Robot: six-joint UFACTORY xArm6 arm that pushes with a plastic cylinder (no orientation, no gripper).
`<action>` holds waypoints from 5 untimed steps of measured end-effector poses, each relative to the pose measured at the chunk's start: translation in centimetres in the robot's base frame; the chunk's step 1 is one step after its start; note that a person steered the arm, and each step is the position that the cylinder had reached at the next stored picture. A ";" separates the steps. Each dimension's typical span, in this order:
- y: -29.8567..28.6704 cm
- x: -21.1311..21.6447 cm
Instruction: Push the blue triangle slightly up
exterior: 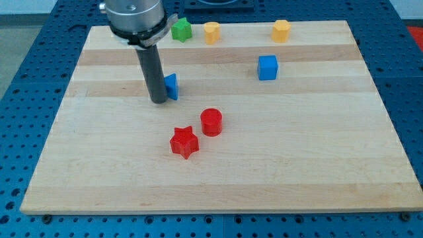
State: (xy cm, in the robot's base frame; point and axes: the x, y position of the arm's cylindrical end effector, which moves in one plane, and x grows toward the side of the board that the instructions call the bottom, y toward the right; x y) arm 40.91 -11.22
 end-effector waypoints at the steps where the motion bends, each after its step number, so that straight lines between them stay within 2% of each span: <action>1: 1.1 -0.4; 5: 1.3 -5.1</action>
State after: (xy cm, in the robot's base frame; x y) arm 35.85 -9.94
